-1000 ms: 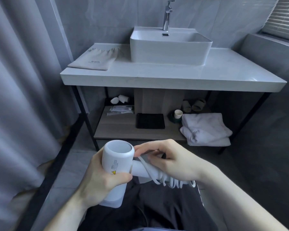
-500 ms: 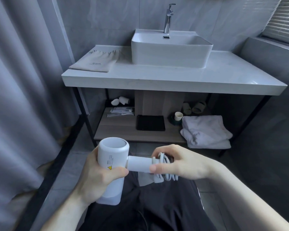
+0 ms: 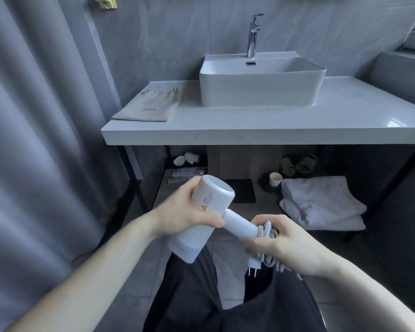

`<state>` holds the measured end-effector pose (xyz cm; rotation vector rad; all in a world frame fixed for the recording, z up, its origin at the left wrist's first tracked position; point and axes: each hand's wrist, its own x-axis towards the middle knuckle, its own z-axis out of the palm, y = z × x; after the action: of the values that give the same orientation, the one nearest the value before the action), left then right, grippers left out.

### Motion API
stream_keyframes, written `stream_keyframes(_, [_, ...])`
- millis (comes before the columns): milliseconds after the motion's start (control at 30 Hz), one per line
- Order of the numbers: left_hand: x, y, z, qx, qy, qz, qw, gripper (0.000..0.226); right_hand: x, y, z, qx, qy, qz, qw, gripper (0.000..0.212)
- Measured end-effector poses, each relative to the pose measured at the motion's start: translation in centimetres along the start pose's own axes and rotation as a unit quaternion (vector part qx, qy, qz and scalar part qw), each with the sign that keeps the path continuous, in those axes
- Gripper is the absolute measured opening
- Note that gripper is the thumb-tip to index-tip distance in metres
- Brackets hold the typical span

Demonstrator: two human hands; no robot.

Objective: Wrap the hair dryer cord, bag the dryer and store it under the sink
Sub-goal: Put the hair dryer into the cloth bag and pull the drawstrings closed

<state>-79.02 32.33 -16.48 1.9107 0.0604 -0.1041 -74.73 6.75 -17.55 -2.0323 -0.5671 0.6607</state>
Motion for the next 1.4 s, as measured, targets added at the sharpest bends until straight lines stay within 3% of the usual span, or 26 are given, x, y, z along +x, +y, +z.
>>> stream_keyframes(133, [4.4,1.6,-2.5,0.039,-0.020,0.003,0.999,0.073,2.1,0.4,-1.0,0.021,0.048,-0.008,0.999,0.013])
stream_keyframes(267, [10.2,3.7,-6.3,0.058,0.085,0.004,0.995,0.071,4.0,0.2,-2.5,0.036,0.115,-0.006,0.993,0.016])
stream_keyframes(333, [13.6,3.7,-8.7,0.151,0.138,-0.007,0.979,0.065,4.7,0.0,-3.3,0.051,0.142,-0.001,0.989,0.018])
stream_keyframes(433, [18.3,1.9,-12.8,0.321,0.192,-0.051,0.926,0.059,5.7,-0.4,-4.3,0.085,0.173,0.002,0.981,0.018])
stream_keyframes(567, [22.3,-0.1,-17.0,0.420,0.187,-0.120,0.880,0.083,7.1,-1.1,-5.4,0.123,0.201,0.004,0.972,0.020])
stream_keyframes(700, [24.8,-2.0,-19.4,0.424,0.170,-0.153,0.876,0.095,9.1,-1.8,-6.3,0.150,0.238,0.012,0.959,0.038])
stream_keyframes(933, [25.8,-3.2,-22.3,0.503,0.162,-0.144,0.837,0.087,13.6,-2.9,-7.4,0.236,0.266,0.016,0.934,0.032])
stream_keyframes(1067, [24.2,-3.8,-25.7,0.542,0.160,-0.121,0.816,0.050,15.9,-3.2,-7.6,0.250,0.270,0.001,0.930,0.018])
stream_keyframes(1233, [23.6,-2.7,-28.6,0.573,0.222,-0.178,0.769,0.061,18.1,-3.3,-7.3,0.268,0.279,-0.004,0.922,0.016])
stream_keyframes(1267, [24.1,-1.8,-27.9,0.563,0.245,-0.177,0.769,0.056,18.6,-3.4,-7.2,0.288,0.273,0.006,0.918,0.010])
stream_keyframes(1333, [25.5,0.0,-25.9,0.522,0.282,-0.148,0.791,0.044,19.5,-3.7,-7.1,0.347,0.264,0.019,0.900,0.026])
stream_keyframes(1400, [27.0,1.3,-23.7,0.461,0.263,-0.145,0.835,0.056,20.2,-3.7,-6.7,0.358,0.262,0.009,0.896,0.041])
